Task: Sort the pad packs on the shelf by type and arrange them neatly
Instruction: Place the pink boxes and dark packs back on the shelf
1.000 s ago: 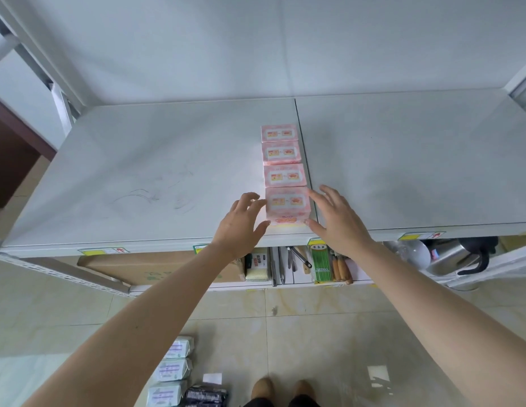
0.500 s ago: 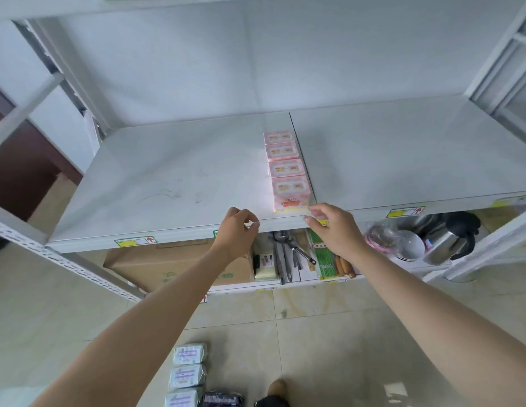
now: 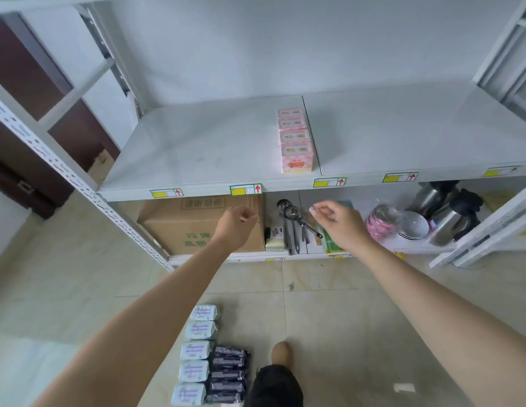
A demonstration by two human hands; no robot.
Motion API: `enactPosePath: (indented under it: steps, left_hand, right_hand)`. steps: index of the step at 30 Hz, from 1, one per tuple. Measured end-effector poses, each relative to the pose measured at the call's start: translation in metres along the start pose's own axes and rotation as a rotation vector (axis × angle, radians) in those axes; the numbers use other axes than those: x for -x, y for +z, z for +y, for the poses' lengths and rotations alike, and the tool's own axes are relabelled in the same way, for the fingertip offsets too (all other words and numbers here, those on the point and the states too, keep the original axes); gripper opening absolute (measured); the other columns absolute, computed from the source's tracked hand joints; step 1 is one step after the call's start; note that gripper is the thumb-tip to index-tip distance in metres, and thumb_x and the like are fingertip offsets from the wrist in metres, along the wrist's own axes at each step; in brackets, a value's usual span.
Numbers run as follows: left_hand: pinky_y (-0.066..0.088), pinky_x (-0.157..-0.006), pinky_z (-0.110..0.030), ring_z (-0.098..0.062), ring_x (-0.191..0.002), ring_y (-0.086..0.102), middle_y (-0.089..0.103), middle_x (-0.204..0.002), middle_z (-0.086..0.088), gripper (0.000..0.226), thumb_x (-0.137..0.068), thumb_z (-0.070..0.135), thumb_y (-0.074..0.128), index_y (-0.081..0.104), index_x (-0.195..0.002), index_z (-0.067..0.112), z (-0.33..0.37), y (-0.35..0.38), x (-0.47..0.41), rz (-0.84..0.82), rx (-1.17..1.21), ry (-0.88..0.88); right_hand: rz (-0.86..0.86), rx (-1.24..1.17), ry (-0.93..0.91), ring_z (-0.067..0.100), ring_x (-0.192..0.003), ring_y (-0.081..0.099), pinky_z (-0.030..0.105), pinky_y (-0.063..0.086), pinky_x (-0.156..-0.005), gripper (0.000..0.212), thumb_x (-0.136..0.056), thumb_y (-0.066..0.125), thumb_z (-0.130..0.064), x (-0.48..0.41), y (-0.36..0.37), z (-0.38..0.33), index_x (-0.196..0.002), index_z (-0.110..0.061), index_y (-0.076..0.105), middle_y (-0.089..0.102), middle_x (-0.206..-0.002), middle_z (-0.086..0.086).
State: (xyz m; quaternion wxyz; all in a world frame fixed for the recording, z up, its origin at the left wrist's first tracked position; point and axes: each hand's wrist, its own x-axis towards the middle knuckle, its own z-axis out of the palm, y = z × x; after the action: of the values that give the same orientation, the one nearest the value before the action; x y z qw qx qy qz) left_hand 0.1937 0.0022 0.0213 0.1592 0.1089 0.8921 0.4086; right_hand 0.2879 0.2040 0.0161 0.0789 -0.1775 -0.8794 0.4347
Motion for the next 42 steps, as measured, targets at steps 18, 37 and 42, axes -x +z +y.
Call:
enactPosePath:
  steps: [18,37,42]
  left_hand:
    - [0.051,-0.083,-0.04,-0.023,-0.088,0.061,0.059,-0.073,0.008,0.018,-0.091,0.021,0.053,0.054,-0.074,0.025,-0.105,-0.033,0.145,0.037,0.129,-0.23]
    - [0.039,-0.059,-0.024,-0.014,-0.075,0.059,0.055,-0.089,-0.006,0.009,-0.093,0.012,0.048,0.054,-0.089,0.007,-0.339,-0.075,0.173,-0.21,0.241,-0.535]
    - [0.045,-0.069,-0.028,-0.018,-0.079,0.062,0.058,-0.089,-0.004,0.013,-0.093,0.015,0.048,0.056,-0.082,0.014,-0.397,-0.045,0.169,-0.234,0.241,-0.639]
  right_hand:
    - [-0.214,-0.01,0.097,0.02,-0.107,0.06,0.023,0.039,-0.083,0.028,-0.091,0.053,-0.034,0.132,0.089,-0.009,-0.105,-0.013,0.064,0.067,-0.111,0.007]
    - [-0.443,0.033,0.45,0.02,-0.111,0.056,0.023,0.037,-0.088,0.042,-0.091,0.052,-0.039,0.207,0.301,-0.019,-0.125,-0.015,0.051,0.061,-0.122,0.005]
    - [-0.497,0.055,0.541,0.022,-0.114,0.054,0.024,0.036,-0.087,0.049,-0.089,0.055,-0.037,0.214,0.338,0.025,-0.132,-0.018,0.043,0.055,-0.129,0.008]
